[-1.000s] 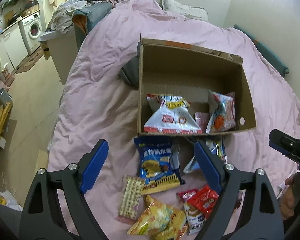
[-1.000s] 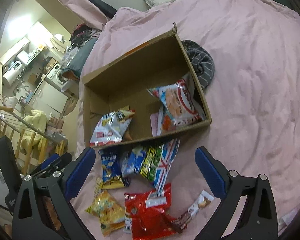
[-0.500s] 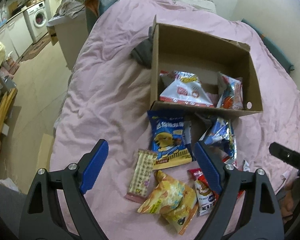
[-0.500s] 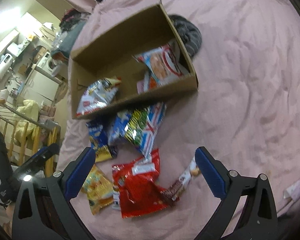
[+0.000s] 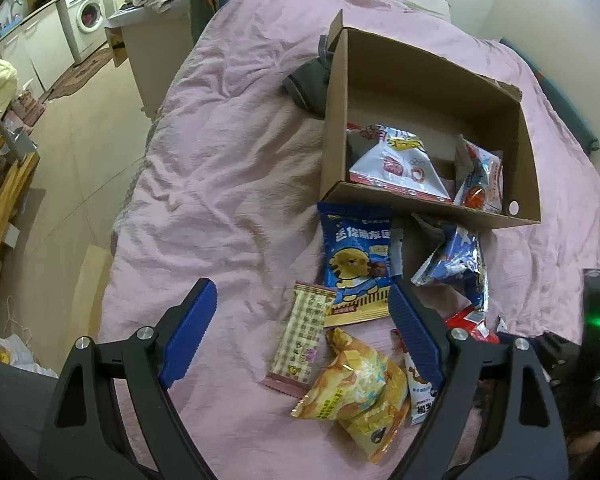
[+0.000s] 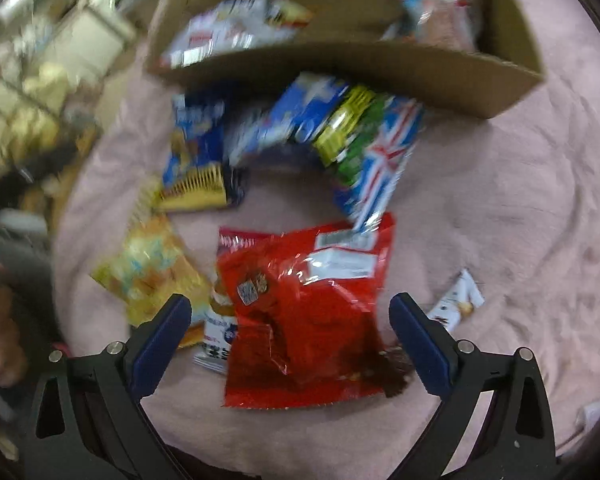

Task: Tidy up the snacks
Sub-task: 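Grasp the yellow chip bag with the left gripper while the right grasps the red chip bag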

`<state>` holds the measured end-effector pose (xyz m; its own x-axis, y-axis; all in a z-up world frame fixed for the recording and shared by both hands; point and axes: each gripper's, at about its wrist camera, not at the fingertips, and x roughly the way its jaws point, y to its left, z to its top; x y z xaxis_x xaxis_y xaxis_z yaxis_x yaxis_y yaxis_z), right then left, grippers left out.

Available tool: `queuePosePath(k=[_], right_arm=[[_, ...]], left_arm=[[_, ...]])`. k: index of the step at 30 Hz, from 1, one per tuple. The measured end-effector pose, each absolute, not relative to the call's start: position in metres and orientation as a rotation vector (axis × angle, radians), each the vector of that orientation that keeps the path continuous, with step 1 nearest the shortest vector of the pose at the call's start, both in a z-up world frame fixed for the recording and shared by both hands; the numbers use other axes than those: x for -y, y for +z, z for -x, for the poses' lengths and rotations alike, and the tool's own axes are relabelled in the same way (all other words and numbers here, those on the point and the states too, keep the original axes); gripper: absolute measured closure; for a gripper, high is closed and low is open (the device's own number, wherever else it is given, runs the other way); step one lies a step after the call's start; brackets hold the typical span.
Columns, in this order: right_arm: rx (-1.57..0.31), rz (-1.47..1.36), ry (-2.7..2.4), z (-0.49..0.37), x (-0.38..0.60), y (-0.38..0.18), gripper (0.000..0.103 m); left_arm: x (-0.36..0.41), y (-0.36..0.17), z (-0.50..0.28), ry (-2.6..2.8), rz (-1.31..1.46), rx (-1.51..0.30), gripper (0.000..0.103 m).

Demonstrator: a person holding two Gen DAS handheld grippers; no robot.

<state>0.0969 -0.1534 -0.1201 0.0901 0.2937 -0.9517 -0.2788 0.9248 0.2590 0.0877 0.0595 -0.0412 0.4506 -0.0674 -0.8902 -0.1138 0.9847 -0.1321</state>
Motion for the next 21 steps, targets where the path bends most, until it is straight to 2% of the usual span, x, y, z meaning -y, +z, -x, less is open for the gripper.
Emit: queuePosePath(k=[3,4,8,16,21], right_arm=[[-1.470,0.057,0.400,-0.099,0.143,-0.136,0.019],[-1.474,0.062,0.400,-0.099,0.143,-0.138,0.021],[-1.464,-0.001,0.425,-0.097,0.154,-0.134,0.037],[-1.375,-0.315,0.576,-0.091,0.200,-0.103,0.040],[-1.310,-0.409,0.603,-0.088,0.218,-0.087,0.040]], left_arm=[[-0.067,-0.043,-0.088,0.047,0.203,-1.123,0.018],[-0.069,-0.043,-0.088,0.050,0.209,-1.126,0.018],[-0.073,-0.046,-0.088,0.073,0.214,-1.142,0.018],[-0.040,-0.067,-0.082,-0.040,0.123,-1.259,0.018],[-0.011,-0.093,-0.079,-0.162,0.058,-1.393,0.018]])
